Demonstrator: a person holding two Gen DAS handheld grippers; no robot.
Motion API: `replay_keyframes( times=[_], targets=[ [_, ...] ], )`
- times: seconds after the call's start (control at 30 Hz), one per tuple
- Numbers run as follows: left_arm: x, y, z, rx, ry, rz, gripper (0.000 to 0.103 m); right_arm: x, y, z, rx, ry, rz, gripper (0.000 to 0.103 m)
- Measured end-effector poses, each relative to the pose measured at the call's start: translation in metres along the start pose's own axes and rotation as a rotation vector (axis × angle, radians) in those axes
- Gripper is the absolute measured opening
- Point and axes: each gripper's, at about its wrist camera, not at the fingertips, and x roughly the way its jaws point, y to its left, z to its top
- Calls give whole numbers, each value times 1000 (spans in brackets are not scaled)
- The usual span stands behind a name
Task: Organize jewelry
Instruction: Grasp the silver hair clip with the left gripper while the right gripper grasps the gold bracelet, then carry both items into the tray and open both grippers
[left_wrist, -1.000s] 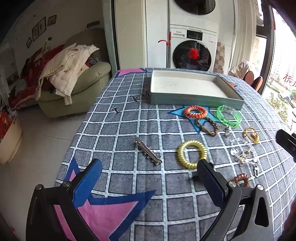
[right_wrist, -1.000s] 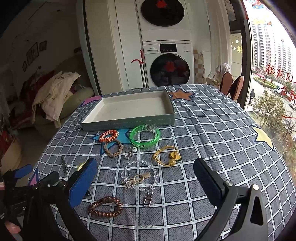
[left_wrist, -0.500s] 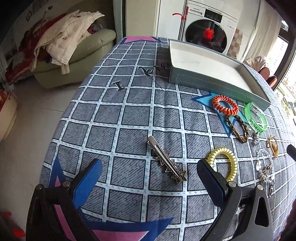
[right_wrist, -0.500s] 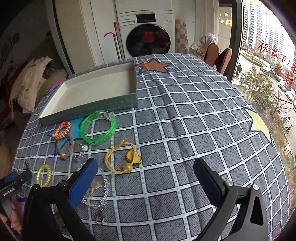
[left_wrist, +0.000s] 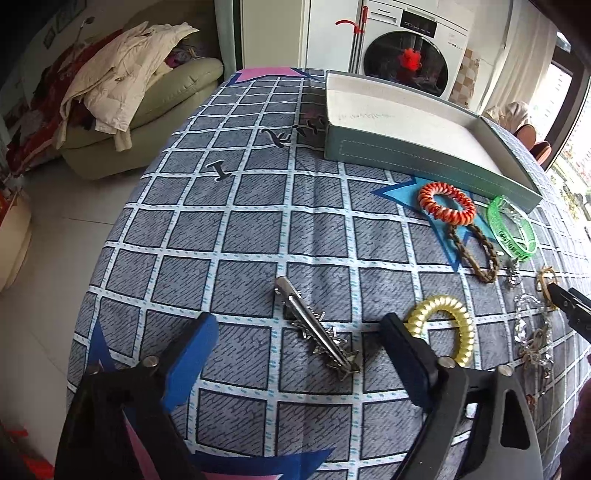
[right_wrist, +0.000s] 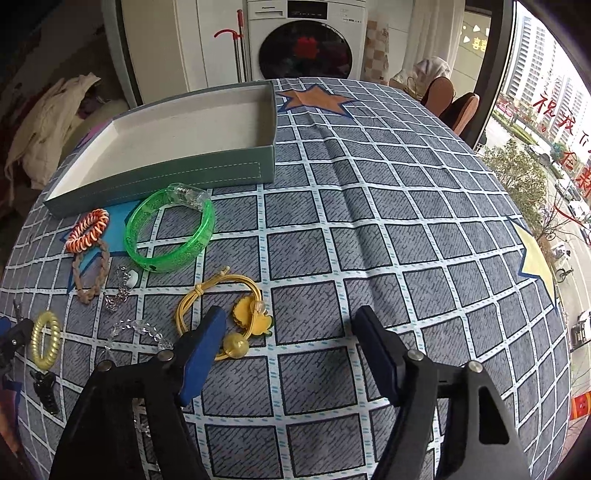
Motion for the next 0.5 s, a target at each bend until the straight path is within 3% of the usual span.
replay_keyframes(
  times=[0.13,0.23,0.33,0.37,0.4,0.5],
  targets=[
    [-2,-3,-1,17,-7,15,102,-4,6,0,-12,4,10,63],
    [-3,-7,-2,15,-3,-9,94,-6,11,1,-24,7,18,51],
    [-9,-16,-3,50,-16,-18,75,-6,14,2,-33,11,27,34],
    [-11,-20,-3,66,-23,-21,57,-7,14,2,-35,12,30,24],
    [-12,-22,-3,79,-28,-21,38,-7,15,3,-35,12,29,25],
    [-13,-26,-1,114,-24,-55,36,-9,13,2,-29,9,41,24]
  ],
)
